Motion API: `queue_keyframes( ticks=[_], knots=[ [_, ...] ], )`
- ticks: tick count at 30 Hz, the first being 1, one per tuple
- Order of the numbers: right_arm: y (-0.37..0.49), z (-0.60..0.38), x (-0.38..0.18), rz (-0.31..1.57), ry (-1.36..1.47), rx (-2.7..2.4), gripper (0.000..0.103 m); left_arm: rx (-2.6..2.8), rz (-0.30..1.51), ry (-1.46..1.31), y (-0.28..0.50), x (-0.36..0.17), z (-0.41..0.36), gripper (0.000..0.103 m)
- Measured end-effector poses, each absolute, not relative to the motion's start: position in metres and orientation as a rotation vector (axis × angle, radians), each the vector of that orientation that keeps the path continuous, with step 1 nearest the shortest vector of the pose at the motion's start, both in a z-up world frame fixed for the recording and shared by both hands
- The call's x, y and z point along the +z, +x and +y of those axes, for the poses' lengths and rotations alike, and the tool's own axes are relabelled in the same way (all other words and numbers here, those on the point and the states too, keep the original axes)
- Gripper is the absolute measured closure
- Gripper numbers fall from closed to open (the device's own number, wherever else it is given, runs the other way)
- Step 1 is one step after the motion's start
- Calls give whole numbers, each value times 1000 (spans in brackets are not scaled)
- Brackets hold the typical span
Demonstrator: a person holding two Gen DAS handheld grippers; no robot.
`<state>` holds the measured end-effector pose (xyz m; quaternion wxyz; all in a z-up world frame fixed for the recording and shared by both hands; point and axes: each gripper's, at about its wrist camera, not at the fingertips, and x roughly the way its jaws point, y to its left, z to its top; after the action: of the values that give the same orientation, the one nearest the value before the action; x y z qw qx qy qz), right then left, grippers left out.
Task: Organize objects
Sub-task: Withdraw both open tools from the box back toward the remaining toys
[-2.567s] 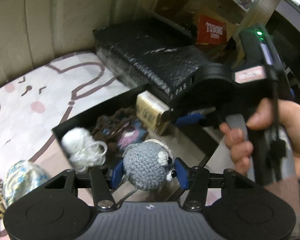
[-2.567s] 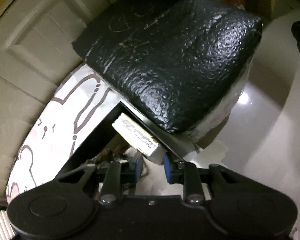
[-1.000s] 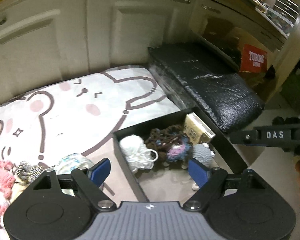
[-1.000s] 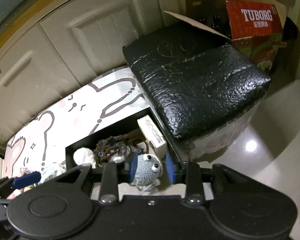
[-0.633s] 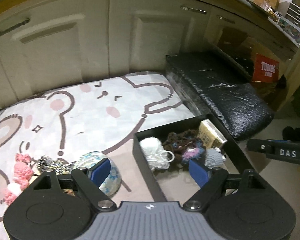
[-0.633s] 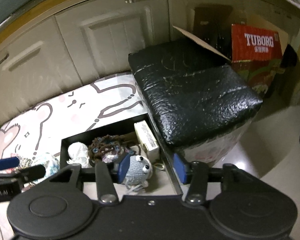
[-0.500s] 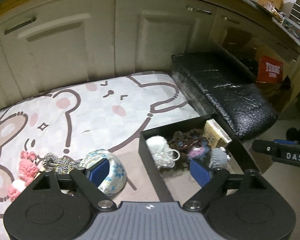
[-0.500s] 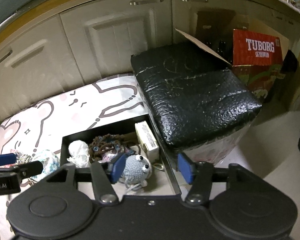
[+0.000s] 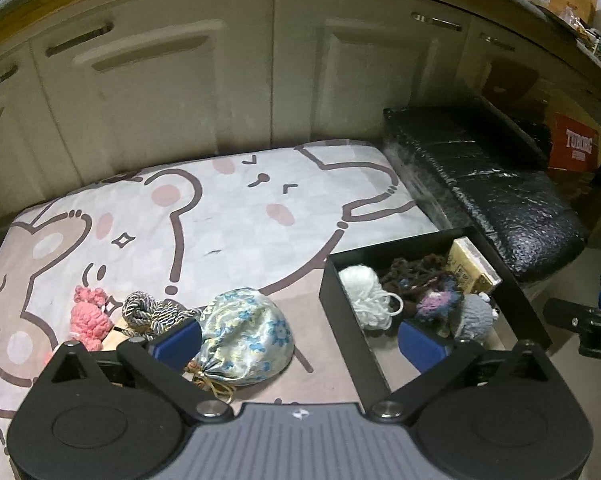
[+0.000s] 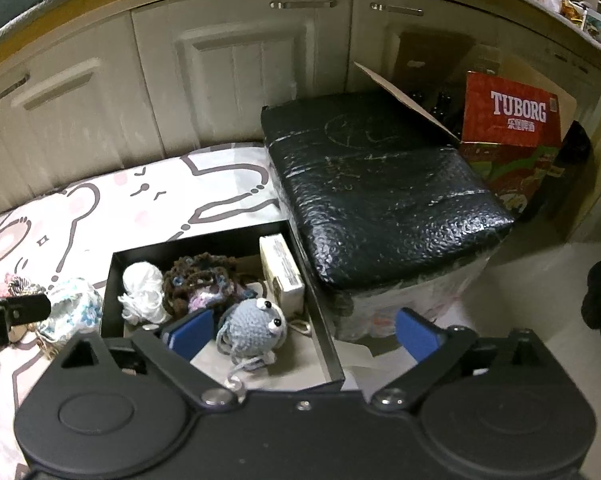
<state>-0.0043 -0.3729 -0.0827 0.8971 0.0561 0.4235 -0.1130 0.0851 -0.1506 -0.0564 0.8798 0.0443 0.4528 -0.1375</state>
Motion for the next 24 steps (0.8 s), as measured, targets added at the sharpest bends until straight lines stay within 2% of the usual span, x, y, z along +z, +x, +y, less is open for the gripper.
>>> queue_keyframes(
  ticks=[14, 24],
  knots=[
    [3, -365, -87, 881, 108, -233, 0, -247, 952, 90, 92, -60, -134, 0],
    [20, -338, -87, 877, 116, -199, 0, -176, 939, 56, 96, -56, -95, 0]
  ],
)
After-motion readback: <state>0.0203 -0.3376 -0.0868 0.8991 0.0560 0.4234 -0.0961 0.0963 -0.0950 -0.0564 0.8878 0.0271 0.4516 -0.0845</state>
